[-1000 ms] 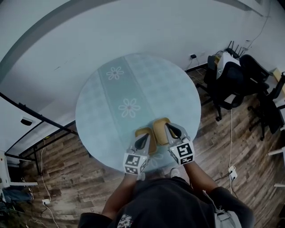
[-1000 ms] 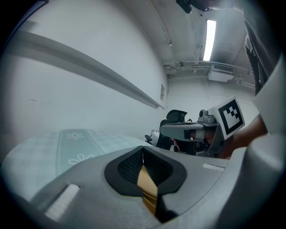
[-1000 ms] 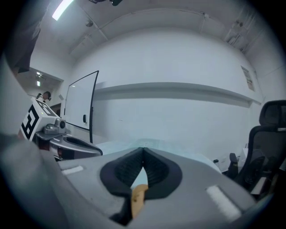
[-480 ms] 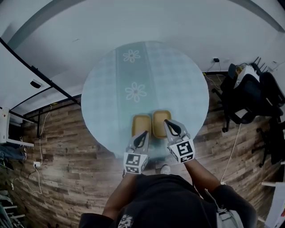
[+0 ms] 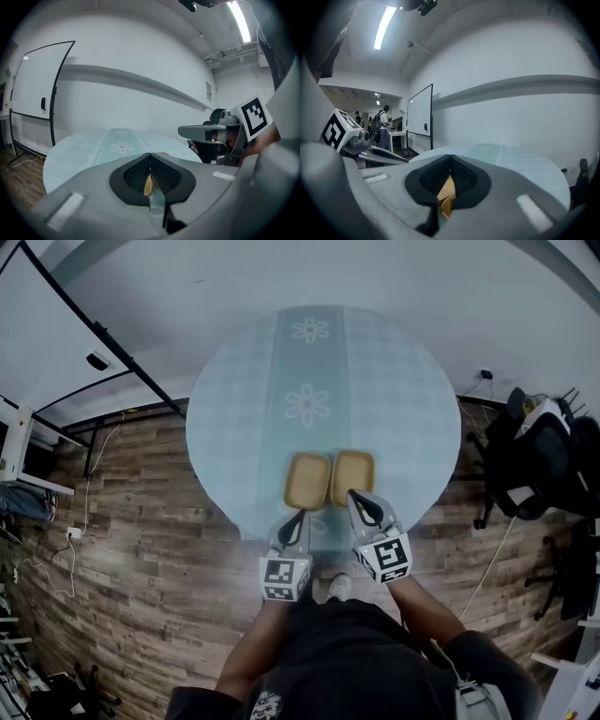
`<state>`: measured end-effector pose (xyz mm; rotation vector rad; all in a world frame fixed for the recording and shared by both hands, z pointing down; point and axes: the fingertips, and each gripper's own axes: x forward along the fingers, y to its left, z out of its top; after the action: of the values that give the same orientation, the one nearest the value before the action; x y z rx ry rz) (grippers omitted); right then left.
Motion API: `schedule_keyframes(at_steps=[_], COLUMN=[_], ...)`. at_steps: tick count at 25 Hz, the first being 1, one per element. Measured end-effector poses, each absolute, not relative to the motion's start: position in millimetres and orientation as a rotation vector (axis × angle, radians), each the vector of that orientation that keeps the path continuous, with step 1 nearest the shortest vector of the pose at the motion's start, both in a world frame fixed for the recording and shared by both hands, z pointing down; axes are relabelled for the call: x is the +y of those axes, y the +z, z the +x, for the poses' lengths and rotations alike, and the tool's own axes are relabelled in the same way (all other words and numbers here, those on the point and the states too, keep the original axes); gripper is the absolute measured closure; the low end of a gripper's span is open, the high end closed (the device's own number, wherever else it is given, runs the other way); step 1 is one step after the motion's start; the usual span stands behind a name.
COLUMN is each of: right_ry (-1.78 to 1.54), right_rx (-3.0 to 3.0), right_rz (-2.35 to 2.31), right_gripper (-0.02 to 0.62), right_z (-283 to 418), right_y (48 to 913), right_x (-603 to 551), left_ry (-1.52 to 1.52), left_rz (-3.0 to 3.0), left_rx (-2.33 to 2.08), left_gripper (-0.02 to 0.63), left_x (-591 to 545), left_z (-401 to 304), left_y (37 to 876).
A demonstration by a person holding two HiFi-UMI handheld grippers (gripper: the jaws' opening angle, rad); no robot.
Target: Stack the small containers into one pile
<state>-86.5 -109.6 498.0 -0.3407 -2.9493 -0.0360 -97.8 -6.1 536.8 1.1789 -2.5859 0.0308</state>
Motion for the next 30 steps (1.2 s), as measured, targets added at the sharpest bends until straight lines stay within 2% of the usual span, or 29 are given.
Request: schedule_keyframes(at_steps=[16, 27, 30], right_ry=[-0.022, 0.0, 0.013], right_rx=[-2.886, -2.869, -2.864], right_rz=[-0.397, -0.438, -0.438], right_gripper=[0.594, 0.594, 0.594], right_z=[-67, -66, -65], right_y=[540, 553, 558], right_x=[-97, -85, -86], left_ry=[0.071, 0.091, 0.135], left_rz=[1.04, 0.964, 0.937], left_rx=[-2.585, -2.514, -2.494], left_gripper=[0.593, 0.132, 0.068], left_x=[11, 12, 6], left_z=[-87, -104, -113], left_y=[607, 642, 650])
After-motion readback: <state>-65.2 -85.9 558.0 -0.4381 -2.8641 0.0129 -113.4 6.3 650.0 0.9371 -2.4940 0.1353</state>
